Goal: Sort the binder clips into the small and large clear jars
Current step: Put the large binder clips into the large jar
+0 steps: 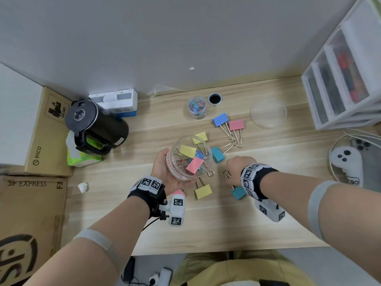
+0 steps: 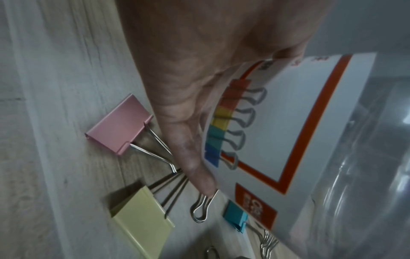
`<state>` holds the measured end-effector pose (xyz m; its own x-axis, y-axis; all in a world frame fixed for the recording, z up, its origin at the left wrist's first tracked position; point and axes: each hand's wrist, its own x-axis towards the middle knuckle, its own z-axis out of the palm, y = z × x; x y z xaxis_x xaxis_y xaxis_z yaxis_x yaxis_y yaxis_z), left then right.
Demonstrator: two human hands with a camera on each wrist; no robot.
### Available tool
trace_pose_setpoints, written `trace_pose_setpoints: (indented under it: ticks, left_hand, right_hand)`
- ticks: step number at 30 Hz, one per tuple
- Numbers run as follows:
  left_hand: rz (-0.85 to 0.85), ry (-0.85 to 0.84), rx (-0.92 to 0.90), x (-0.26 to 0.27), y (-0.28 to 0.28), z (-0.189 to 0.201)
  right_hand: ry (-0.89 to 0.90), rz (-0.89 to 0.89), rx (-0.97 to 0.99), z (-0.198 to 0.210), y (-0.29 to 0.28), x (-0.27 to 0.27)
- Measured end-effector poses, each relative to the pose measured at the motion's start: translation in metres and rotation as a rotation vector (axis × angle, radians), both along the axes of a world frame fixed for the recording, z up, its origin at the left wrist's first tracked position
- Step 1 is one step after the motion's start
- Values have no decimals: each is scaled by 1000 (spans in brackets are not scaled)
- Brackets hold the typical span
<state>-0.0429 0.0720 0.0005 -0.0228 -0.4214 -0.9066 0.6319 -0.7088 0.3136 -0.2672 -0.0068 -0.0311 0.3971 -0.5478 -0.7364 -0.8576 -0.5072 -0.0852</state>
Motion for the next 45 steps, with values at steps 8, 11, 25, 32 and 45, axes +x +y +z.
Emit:
trace_pose_setpoints:
  ticks: [8, 11, 25, 32, 45]
  left_hand:
    - [-4, 28, -12, 1, 3, -2]
    - [-12, 25, -17, 2, -1, 5]
    - [-13, 45, -51, -12, -21, 25]
    - [-81, 50, -70, -21, -21, 14]
    - [-82, 49, -53, -14, -13, 13]
  right_hand:
    - [-126, -169, 66, 3, -3, 0]
    - [-257, -299, 181, 7, -18, -6]
    - [-937, -753, 672, 114, -82, 13]
    - [-716, -475, 652, 104, -30, 62]
    - [-878, -175, -142, 106, -47, 35]
